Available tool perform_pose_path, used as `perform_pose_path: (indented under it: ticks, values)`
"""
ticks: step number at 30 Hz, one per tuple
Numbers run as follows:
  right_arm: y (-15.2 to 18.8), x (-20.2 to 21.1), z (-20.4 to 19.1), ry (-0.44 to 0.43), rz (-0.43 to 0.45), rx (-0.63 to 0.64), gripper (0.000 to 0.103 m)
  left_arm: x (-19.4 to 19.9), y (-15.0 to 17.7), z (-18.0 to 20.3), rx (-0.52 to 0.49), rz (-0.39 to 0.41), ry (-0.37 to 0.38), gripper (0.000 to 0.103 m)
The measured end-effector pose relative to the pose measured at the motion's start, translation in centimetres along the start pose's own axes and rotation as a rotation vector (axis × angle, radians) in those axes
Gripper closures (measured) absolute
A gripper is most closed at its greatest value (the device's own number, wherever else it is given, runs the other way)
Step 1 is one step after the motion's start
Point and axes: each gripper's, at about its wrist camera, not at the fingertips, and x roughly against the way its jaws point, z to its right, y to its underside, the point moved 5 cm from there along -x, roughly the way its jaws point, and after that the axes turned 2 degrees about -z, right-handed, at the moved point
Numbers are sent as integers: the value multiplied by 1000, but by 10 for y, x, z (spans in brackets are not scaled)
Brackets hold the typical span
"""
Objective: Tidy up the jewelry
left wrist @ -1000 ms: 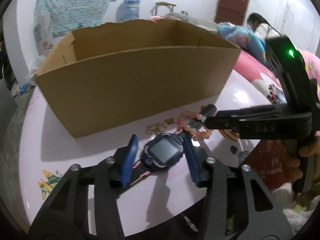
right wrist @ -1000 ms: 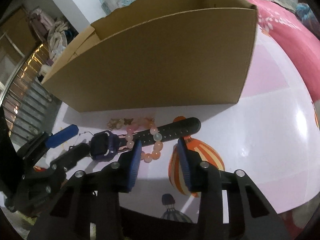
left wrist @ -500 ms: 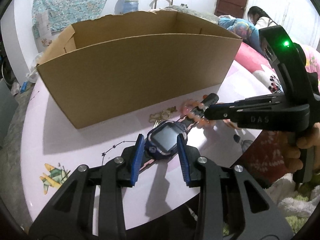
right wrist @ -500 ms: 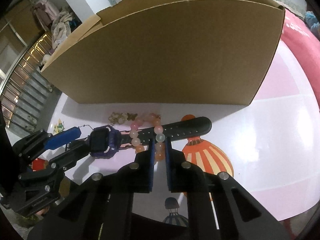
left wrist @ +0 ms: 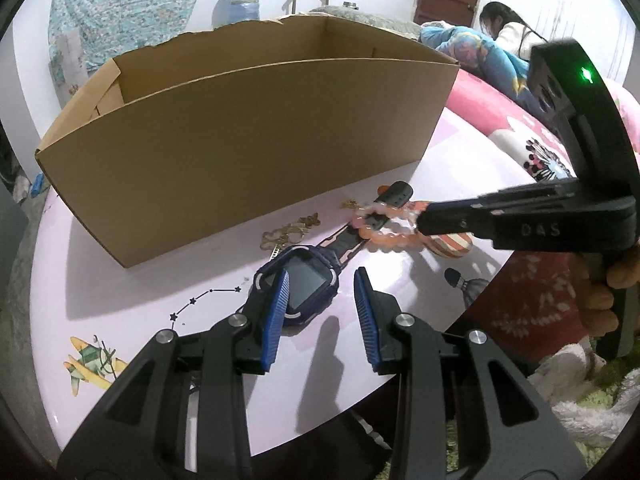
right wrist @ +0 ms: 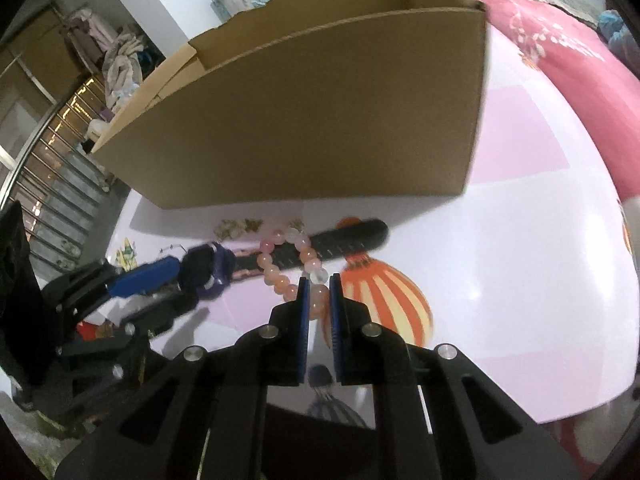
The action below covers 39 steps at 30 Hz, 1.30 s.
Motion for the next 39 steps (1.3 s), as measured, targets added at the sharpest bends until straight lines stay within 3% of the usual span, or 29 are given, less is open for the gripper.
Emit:
perform_pose_path:
  ticks: [14,17,28,33,39]
  values:
    - [15,16,32,17,2,-4,92,-18,-18,38,25,-33,217,71]
    - [15,15,36,20,3,-13,81,-29,-25,44,49,-51,231,71]
    - [16,18,35,19,30,42,77,-59,-31,54,42,-115,167,74]
    - [18,17,28,46,50,96,77,-62,-31,59,-21,-99,94,82]
    - [14,10,18,81,53,151,77,-62,-30,69,-91,-107,50,83]
